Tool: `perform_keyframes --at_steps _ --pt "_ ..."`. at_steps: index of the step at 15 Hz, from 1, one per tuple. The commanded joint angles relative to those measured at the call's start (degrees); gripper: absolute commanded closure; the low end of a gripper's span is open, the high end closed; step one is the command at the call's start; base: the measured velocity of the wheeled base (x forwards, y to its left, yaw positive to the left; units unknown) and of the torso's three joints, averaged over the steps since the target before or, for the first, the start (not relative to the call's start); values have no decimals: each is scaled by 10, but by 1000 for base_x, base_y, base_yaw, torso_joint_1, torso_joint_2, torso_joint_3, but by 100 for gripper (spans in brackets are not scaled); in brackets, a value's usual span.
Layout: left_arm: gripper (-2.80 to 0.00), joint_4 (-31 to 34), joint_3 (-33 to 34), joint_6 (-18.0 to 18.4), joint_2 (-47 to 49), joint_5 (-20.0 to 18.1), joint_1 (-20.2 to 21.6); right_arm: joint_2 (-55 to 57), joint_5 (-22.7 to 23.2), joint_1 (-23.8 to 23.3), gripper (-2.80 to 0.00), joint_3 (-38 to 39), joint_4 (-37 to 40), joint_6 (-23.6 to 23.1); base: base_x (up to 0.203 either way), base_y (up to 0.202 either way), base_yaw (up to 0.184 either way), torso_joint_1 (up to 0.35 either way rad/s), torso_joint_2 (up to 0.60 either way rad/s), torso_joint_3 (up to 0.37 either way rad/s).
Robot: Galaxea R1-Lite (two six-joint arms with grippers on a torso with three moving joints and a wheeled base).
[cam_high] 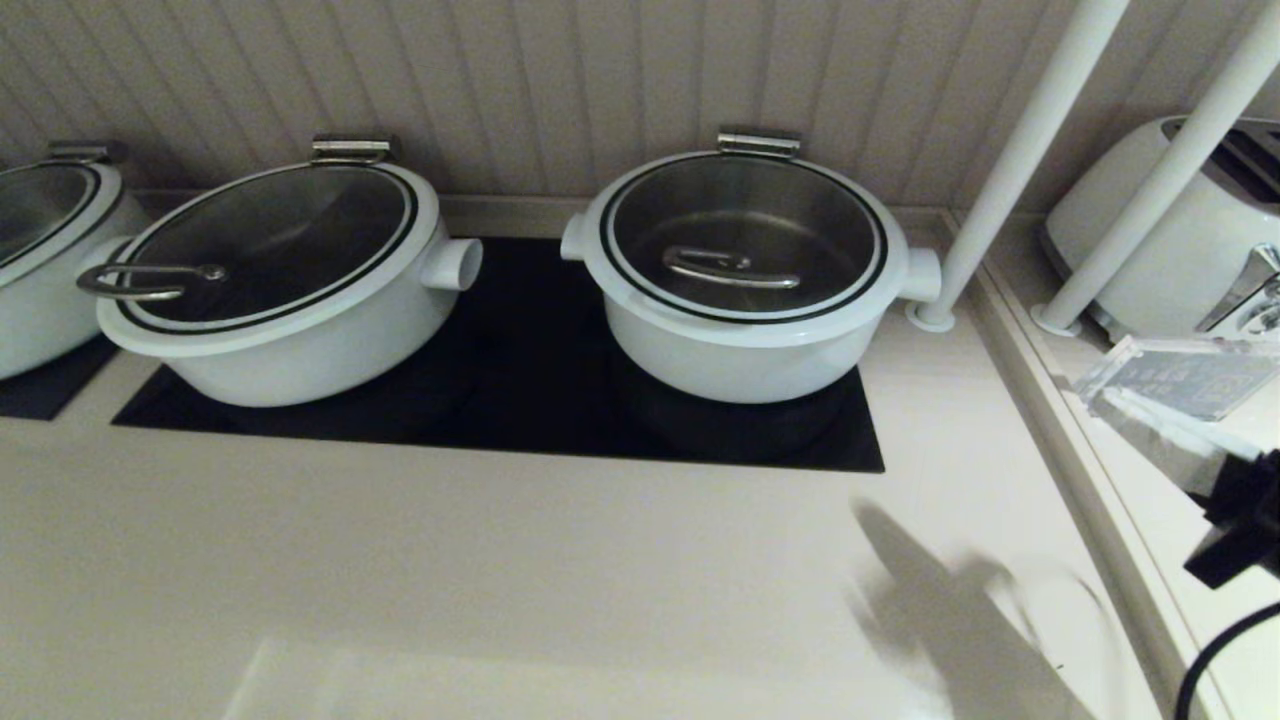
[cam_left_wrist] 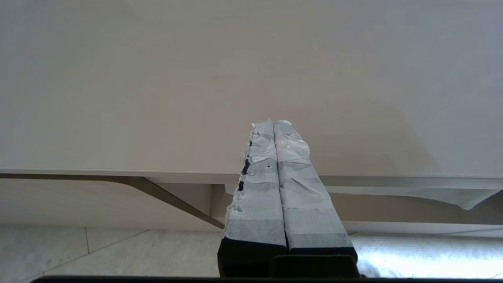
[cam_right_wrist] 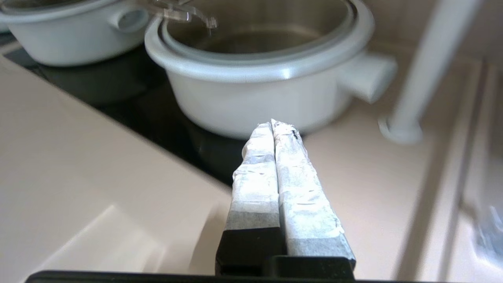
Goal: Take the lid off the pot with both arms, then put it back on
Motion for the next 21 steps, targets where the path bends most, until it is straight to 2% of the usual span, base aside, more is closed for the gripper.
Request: perform_keyframes --at_steps 1,3,9,11,14,21 --pt "0 1 0 1 0 0 0 -76 1 -18 0 49 13 0 0 0 0 0 0 0" --pt "0 1 0 1 0 0 0 -99 -21 -23 0 58 49 0 0 0 0 0 0 0" --pt "0 1 0 0 0 0 0 -127 -166 -49 0 58 139 -34 0 0 0 0 0 0" --pt "0 1 0 0 0 0 0 -182 -179 -51 0 58 194 -35 0 0 0 0 0 0" --pt "0 1 0 0 0 0 0 -285 -186 -47 0 58 344 -35 0 0 0 0 0 0" --pt "0 1 0 1 0 0 0 -331 -216 -45 0 58 476 -32 0 0 0 0 0 0"
